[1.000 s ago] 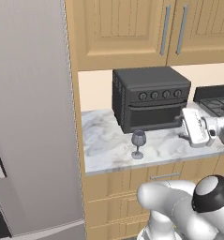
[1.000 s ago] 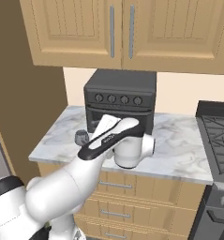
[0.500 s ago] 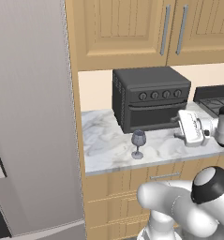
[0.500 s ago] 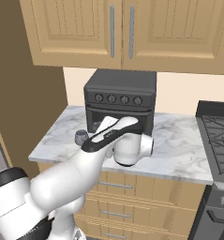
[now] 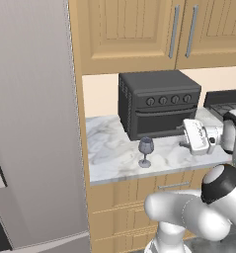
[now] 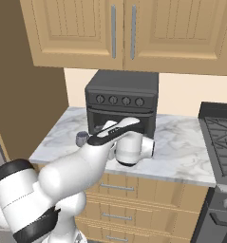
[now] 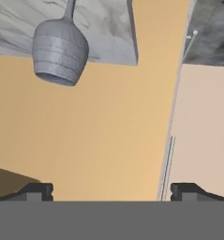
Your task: Retrieve the wine glasses from the counter and place one next to each plate.
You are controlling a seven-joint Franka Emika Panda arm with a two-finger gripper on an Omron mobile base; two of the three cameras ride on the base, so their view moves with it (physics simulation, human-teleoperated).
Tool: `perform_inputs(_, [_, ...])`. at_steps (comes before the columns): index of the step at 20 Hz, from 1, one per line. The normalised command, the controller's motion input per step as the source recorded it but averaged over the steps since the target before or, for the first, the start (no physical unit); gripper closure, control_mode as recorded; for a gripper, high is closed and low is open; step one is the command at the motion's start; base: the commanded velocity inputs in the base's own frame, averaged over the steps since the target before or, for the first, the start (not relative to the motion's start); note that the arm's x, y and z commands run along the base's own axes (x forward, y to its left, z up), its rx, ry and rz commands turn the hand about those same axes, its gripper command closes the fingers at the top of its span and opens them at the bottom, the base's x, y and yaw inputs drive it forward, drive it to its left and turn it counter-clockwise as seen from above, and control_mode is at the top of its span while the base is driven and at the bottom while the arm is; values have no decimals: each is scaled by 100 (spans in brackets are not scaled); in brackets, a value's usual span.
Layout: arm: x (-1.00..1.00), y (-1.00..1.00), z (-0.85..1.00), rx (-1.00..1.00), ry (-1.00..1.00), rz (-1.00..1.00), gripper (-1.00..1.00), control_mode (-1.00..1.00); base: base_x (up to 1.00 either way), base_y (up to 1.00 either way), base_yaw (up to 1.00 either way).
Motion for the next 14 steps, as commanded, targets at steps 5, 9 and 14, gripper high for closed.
perform_inputs(5, [12,3,-17,0,4,0,-100,-100,0,0,0])
perform_inputs(9, [10,3,-16,0,5,0,-100,-100,0,0,0])
perform_inputs(14, [2,7,-18,0,0,0,-100,-100,0,0,0])
